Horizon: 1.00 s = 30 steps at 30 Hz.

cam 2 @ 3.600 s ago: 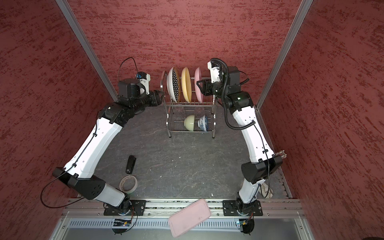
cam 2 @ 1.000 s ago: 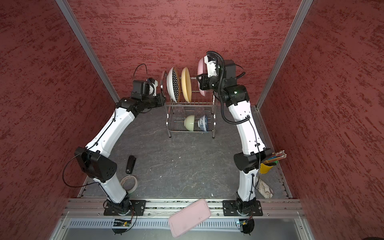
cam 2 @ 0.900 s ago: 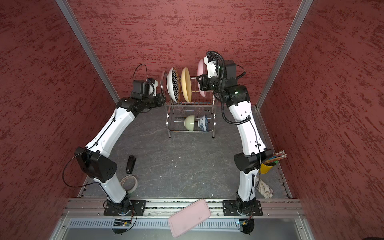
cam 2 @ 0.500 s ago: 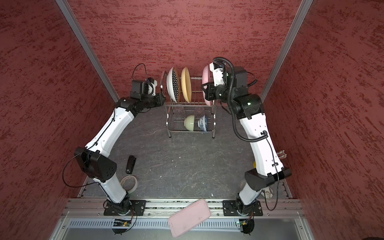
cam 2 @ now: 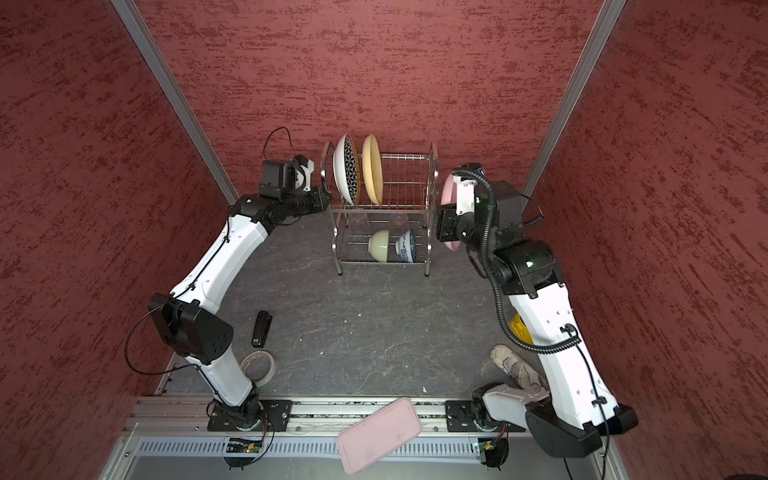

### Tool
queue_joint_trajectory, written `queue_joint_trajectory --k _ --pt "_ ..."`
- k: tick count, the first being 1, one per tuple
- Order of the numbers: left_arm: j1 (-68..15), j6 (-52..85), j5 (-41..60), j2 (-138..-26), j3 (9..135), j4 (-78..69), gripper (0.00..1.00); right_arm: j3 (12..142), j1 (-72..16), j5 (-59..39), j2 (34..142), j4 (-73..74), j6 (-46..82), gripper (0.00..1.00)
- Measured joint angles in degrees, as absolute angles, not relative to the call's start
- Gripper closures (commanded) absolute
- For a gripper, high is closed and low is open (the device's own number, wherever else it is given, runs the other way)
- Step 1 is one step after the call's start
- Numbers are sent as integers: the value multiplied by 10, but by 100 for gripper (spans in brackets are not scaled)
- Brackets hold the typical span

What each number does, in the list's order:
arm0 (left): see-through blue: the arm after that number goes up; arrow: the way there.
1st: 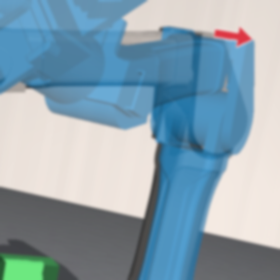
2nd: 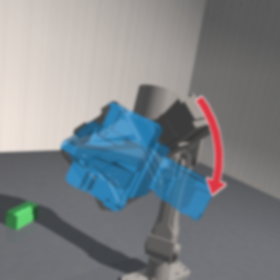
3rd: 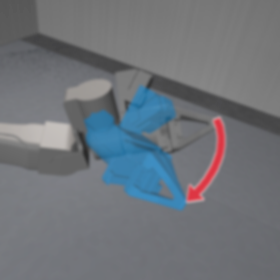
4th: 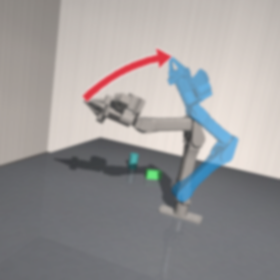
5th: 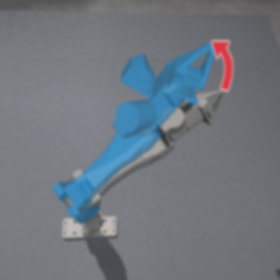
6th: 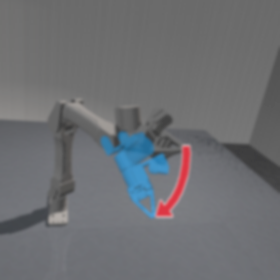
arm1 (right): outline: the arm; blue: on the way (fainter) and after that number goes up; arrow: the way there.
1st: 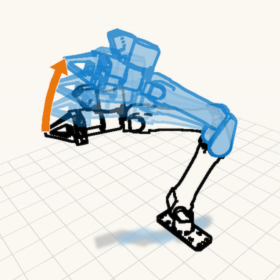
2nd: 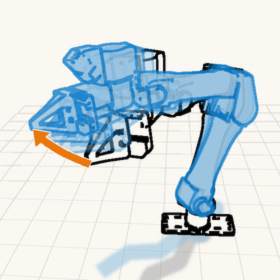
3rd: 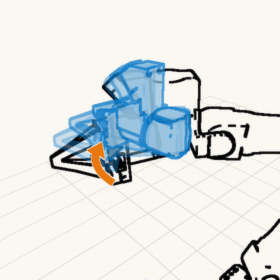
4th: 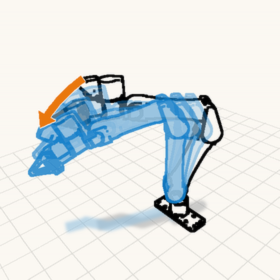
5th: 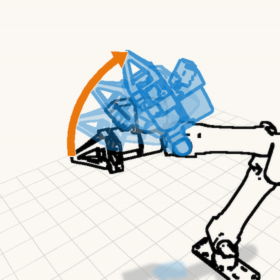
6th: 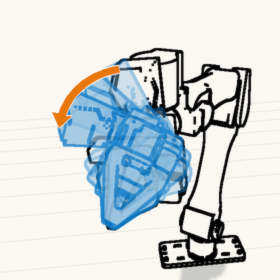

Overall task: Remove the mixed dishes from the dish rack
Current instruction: 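Lift the pink plate out of the rack with the right gripper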

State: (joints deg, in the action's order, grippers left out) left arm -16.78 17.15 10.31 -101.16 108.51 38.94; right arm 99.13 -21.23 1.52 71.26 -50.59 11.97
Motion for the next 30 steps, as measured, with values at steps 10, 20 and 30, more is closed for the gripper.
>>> queue_joint_trajectory --k 10,20,30 --pt "-168 171 105 -1012 1083 386 77 880 -205 138 728 -504 135 100" --pt "-167 171 107 -1012 1083 386 77 764 -127 126 745 -450 146 100" --pt "-167 171 109 -1012 1083 386 77 673 -58 76 818 -370 166 100"
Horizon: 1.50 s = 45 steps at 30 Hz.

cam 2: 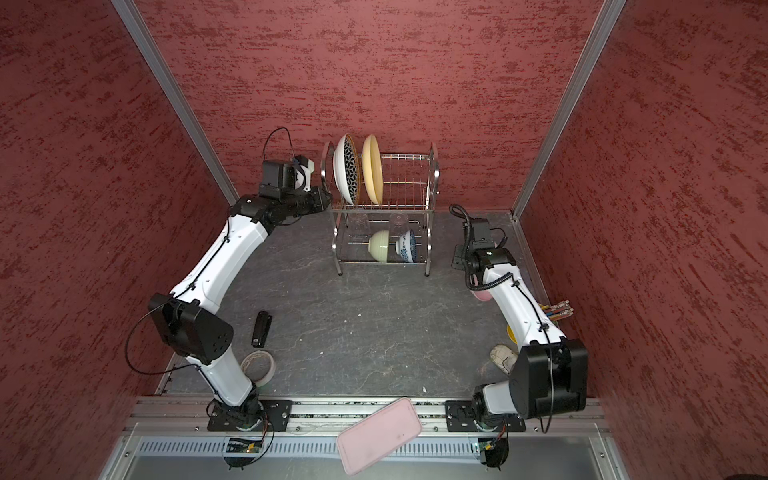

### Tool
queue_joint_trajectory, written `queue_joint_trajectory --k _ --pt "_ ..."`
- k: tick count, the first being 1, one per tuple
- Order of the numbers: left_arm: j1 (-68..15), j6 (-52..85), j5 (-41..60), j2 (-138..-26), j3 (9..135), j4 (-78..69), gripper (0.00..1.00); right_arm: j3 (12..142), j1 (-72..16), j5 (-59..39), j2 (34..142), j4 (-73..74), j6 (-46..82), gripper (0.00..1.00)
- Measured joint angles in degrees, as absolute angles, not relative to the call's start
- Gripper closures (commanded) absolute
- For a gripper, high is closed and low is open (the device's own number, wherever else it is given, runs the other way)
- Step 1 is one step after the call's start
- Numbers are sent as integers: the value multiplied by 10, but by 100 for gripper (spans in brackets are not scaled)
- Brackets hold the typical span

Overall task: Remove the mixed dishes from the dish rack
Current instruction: 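Lift the pink plate out of the rack with the right gripper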

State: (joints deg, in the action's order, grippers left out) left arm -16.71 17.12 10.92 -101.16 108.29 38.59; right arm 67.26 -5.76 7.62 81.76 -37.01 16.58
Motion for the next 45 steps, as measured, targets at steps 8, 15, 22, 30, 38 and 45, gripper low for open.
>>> queue_joint_trajectory --k 8,15,22,30,38,45 --pt "-167 171 115 -1011 1081 385 77 669 -44 66 894 -322 163 100" --pt "-169 171 116 -1011 1081 385 77 678 -42 71 928 -286 150 100" --pt "-170 171 115 -1011 1081 385 76 681 -41 67 945 -256 143 100" --pt "-170 170 115 -1011 1080 385 75 688 -41 45 975 -213 139 97" --pt "-170 168 115 -1012 1080 385 75 688 -41 16 1005 -177 139 99" --pt "-169 167 115 -1012 1079 385 75 688 -41 -1 1027 -156 138 100"
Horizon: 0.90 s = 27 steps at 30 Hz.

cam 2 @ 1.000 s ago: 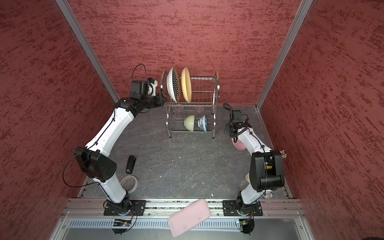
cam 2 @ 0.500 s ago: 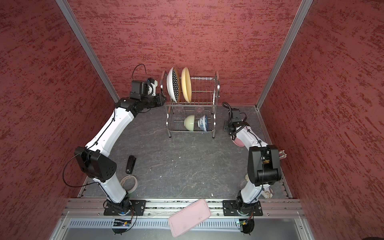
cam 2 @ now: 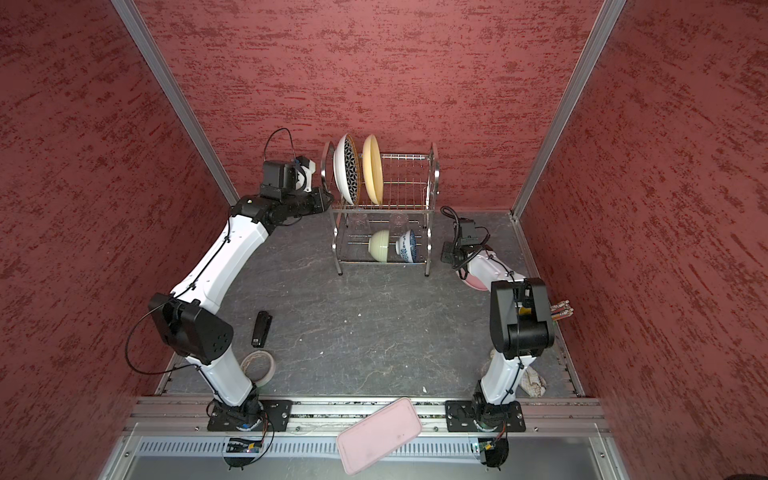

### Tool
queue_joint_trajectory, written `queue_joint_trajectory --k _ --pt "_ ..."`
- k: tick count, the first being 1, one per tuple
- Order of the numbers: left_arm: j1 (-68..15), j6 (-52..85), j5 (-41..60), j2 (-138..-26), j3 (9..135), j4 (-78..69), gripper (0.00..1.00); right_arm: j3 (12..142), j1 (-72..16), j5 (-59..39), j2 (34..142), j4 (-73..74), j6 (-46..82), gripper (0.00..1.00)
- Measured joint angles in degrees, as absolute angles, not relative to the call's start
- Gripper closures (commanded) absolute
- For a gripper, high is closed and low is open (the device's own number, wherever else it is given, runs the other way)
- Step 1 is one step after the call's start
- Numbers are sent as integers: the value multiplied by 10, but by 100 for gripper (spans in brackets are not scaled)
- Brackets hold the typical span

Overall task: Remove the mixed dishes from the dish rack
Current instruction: 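Lift the pink plate out of the rack with the right gripper, then lower the pink plate onto the table and open the right gripper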

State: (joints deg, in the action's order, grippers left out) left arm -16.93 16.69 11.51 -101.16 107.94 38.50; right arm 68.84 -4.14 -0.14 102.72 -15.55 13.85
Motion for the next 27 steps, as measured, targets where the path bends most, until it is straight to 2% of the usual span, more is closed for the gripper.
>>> queue_joint_trajectory --k 16,27 --pt "-169 167 115 -1012 1076 378 75 715 -41 4 1097 -123 123 100" --pt "-166 167 117 -1012 1067 360 74 767 -39 4 1142 -122 127 95"
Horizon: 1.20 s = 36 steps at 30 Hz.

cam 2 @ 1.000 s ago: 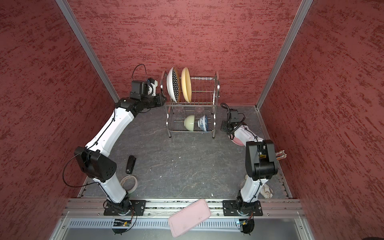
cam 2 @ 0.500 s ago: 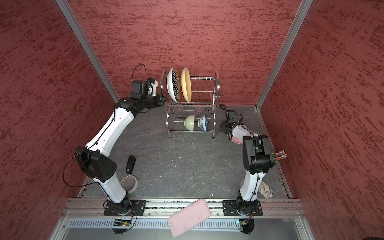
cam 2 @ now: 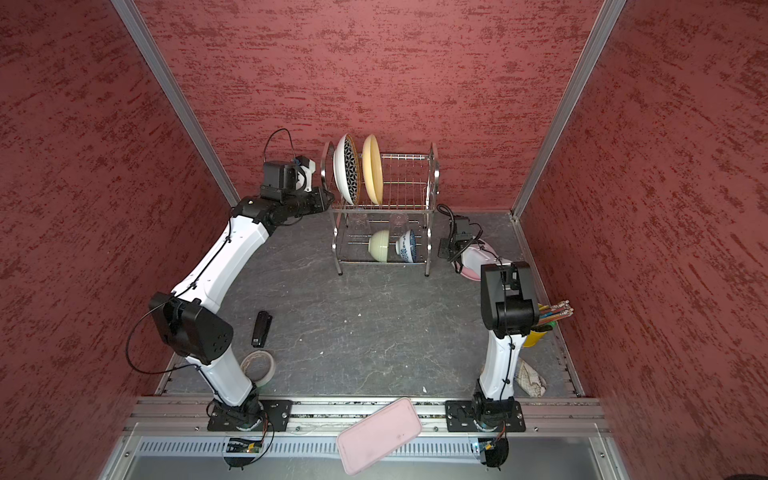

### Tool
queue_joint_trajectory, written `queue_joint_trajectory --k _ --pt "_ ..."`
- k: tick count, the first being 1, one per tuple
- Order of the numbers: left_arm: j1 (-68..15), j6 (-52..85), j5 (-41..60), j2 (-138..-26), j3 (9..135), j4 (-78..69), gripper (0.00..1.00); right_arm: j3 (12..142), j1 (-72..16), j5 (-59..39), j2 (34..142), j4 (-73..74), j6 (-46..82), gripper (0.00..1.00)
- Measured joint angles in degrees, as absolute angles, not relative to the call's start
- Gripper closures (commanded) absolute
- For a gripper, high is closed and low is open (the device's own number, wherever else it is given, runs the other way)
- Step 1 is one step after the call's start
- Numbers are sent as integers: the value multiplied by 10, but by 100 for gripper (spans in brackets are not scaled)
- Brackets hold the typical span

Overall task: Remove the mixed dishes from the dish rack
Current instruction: 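Lower the pink plate onto the table and open the right gripper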

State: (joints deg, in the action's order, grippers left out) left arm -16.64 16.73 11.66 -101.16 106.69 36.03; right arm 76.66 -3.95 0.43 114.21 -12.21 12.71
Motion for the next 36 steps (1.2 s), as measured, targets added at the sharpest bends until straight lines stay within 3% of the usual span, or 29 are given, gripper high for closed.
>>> queue_joint_trajectory --k 10,19,24,31,36 --pt "-166 167 118 -1011 1066 359 73 779 -40 -29 1186 -123 161 87" --pt "-164 170 122 -1011 1063 354 73 791 -40 -33 1187 -127 178 90" --pt "-164 171 122 -1011 1062 352 73 791 -39 -43 1190 -134 186 76" --pt "-164 171 123 -1011 1062 352 73 791 -38 -54 1191 -144 191 74" --pt "-163 171 128 -1011 1060 350 73 785 -38 -63 1172 -160 192 61"
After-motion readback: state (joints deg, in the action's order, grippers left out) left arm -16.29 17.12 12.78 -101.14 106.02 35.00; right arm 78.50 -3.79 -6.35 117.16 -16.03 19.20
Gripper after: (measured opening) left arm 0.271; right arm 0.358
